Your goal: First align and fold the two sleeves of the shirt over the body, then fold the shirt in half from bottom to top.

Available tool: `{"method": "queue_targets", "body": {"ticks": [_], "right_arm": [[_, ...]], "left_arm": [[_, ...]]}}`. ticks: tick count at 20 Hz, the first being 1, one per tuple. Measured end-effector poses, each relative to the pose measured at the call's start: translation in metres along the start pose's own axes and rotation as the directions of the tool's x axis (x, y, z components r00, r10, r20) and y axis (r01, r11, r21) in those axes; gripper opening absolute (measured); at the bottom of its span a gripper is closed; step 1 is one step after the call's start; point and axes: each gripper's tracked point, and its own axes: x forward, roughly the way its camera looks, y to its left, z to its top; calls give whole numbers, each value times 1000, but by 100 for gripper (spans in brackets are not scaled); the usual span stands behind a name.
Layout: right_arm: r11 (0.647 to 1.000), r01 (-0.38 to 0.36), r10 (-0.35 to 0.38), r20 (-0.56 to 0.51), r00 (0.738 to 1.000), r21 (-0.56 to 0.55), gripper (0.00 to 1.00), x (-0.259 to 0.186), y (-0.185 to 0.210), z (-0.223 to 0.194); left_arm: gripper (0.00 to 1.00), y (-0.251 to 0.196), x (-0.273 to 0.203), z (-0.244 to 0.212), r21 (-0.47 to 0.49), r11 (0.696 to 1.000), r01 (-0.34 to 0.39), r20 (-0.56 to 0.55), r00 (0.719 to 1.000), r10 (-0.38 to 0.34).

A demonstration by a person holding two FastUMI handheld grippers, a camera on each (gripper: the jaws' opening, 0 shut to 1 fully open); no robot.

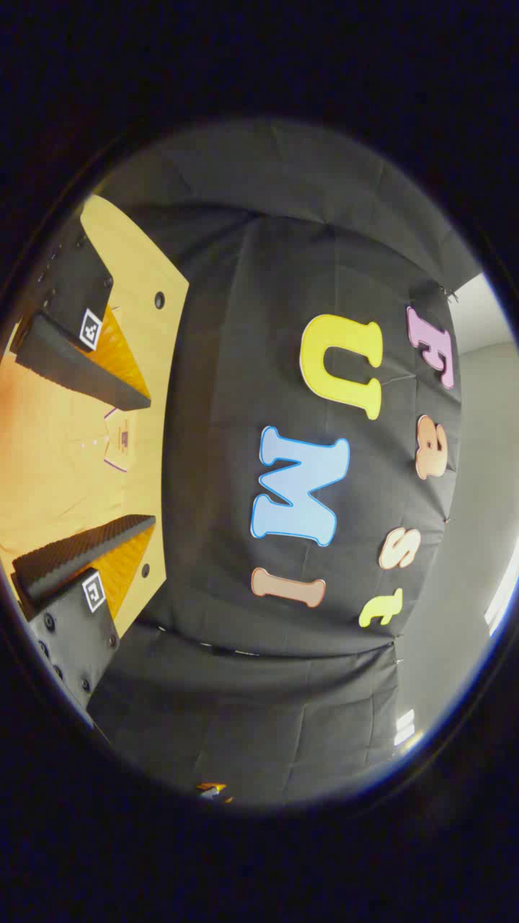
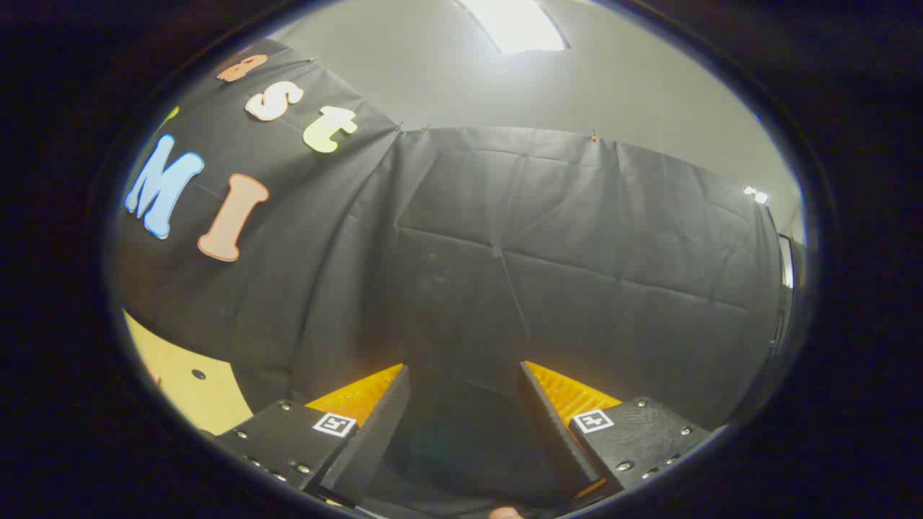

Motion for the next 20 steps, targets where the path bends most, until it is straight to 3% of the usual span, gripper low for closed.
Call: {"method": "queue_targets", "body": {"ticks": [3, 7, 12, 20], "right_arm": [[993, -75, 76, -7, 997, 87, 93, -27, 25, 7], [957, -219, 209, 72, 975, 190, 94, -73, 90, 47], [859, -401, 369, 159, 916, 318, 93, -107, 167, 98], [741, -563, 528, 201, 825, 366, 94, -128, 269, 120]], "left_arm": [[94, -16, 2, 9, 27, 999, 17, 18, 1000, -18], [94, -33, -5, 18, 60, 997, 48, 42, 998, -51], [94, -18, -16, 28, 98, 995, 26, 66, 997, -32], [94, 38, -24, 38, 94, 993, -76, 81, 994, 68]]}}
